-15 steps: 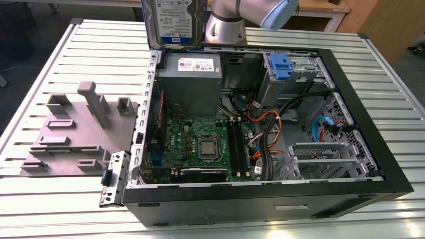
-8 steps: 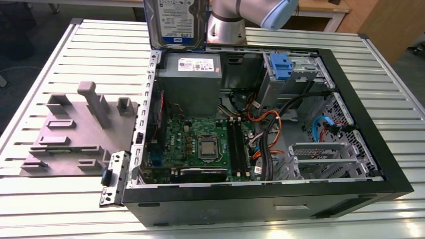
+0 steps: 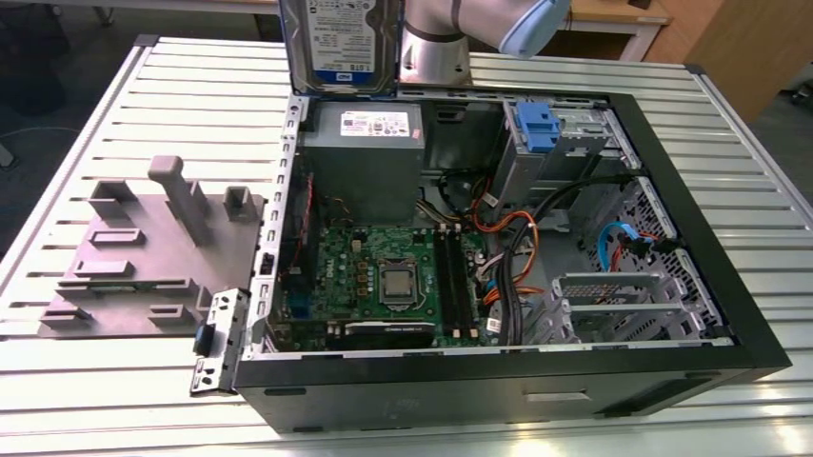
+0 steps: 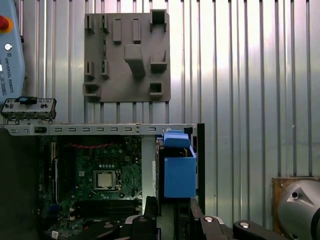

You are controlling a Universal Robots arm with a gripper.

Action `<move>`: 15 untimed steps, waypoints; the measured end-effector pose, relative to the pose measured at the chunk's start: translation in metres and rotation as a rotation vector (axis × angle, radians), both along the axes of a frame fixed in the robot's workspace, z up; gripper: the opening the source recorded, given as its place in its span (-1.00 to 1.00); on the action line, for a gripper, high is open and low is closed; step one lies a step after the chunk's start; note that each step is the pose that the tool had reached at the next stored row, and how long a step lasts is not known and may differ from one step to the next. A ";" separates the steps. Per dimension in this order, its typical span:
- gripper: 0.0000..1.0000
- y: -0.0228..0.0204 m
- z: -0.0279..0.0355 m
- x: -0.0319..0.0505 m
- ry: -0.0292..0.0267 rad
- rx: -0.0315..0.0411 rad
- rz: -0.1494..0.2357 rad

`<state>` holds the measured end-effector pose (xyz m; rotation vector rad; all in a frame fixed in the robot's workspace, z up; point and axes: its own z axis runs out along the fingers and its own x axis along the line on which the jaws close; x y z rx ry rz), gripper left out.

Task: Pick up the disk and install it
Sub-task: 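Pick up the disk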

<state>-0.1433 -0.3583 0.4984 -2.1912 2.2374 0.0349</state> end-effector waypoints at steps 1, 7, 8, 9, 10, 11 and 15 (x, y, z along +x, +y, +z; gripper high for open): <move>-0.31 0.0000 0.0000 0.0003 0.0000 0.0000 0.000; -0.31 0.0000 0.0000 0.0035 0.0000 0.0000 0.000; -0.31 0.0000 0.0000 0.0035 0.0000 0.0000 0.000; -0.31 0.0000 0.0000 0.0037 0.0000 0.0000 0.000; -0.31 0.0000 0.0000 0.0039 0.0000 0.0000 0.000; -0.31 0.0000 0.0000 0.0040 -0.0001 0.0000 0.000; -0.31 0.0000 0.0000 0.0053 0.0001 0.0000 0.000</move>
